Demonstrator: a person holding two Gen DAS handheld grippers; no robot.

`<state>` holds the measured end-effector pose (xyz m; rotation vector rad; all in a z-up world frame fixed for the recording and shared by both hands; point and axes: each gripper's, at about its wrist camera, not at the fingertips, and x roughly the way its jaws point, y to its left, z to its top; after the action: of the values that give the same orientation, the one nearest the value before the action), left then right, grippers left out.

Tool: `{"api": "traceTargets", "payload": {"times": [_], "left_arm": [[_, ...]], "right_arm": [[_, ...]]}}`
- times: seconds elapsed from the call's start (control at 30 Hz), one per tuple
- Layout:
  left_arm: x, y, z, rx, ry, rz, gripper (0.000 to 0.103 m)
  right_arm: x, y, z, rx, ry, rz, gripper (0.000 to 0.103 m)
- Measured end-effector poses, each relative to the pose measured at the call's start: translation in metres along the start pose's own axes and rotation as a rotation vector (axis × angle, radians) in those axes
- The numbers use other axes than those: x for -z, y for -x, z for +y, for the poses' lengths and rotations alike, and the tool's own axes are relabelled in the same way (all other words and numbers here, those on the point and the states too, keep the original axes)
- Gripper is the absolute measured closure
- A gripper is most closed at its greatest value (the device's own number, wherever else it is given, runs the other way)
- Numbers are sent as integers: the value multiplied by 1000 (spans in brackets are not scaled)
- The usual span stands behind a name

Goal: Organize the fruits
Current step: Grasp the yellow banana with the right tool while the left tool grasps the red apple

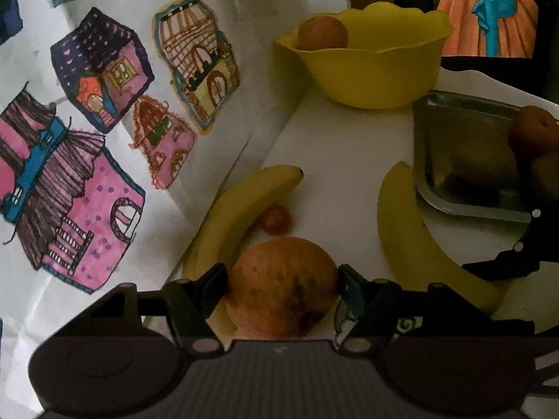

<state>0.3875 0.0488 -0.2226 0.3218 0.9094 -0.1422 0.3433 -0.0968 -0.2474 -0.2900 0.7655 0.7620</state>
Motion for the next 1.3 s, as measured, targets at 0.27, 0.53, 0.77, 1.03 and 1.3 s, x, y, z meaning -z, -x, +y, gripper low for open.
{"api": "traceTargets", "payload": {"times": [0.27, 0.53, 0.77, 1.03, 1.3], "left_arm": [[15, 20, -6, 50, 18, 11, 30], [23, 20, 1, 103, 3, 32, 27], [32, 13, 7, 112, 40, 41, 28], [29, 16, 11, 115, 65, -17, 23], [21, 4, 16, 165, 84, -34, 21]], "right_arm": [[16, 27, 5, -18, 97, 15, 66], [5, 11, 12, -14, 112, -2, 59], [-8, -10, 7, 22, 46, 11, 51], [-9, -15, 8, 30, -6, 5, 45], [-9, -17, 9, 29, -16, -3, 41]]}}
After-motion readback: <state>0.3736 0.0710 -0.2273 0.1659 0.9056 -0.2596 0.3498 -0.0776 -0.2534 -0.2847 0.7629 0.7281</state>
